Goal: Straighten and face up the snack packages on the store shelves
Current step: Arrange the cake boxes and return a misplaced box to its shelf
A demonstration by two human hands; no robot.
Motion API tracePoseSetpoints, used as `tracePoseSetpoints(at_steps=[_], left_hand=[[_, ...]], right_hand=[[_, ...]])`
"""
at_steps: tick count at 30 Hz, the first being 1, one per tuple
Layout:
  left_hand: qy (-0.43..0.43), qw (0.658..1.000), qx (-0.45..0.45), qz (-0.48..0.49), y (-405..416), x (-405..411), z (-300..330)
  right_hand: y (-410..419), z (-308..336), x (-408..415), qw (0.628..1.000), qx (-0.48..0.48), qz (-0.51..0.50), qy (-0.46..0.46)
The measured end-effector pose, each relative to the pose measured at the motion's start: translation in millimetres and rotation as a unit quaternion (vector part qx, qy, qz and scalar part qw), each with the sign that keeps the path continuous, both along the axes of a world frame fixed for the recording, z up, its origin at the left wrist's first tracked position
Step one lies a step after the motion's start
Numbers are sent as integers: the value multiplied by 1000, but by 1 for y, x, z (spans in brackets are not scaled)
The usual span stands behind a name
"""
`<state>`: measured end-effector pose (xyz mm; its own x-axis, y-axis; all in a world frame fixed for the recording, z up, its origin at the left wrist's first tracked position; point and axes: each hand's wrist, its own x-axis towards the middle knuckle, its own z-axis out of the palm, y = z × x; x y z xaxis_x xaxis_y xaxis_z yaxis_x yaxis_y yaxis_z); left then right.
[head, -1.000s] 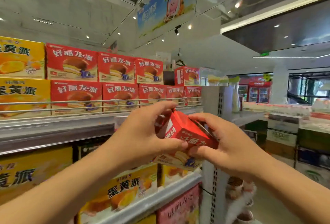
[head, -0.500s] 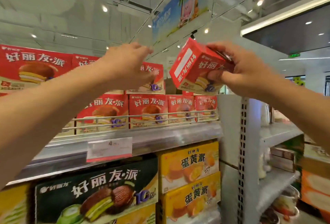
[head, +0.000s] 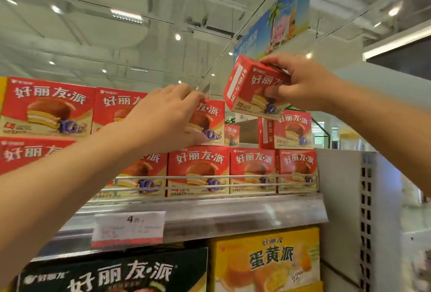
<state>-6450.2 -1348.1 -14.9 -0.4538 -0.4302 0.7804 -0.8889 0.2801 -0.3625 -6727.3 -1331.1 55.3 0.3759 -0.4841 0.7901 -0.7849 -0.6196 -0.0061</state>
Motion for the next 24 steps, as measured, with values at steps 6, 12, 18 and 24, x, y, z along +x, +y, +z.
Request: tracePoseSetpoints(at_steps=[6, 12, 18, 24], left_hand=[[28, 1000, 14, 0, -2, -2, 0], [50, 999, -5, 6, -1, -9, -5], [48, 999, -18, 8, -1, -8, -7], [48, 999, -15, 1, -3, -8, -8]], right_hand=[[-18, 1, 1, 997, 77, 20, 7], [-39, -11, 9, 987, 151, 4, 52], [-50, -10, 11, 972, 216, -37, 81], [-48, -8, 17, 962, 250, -70, 83]])
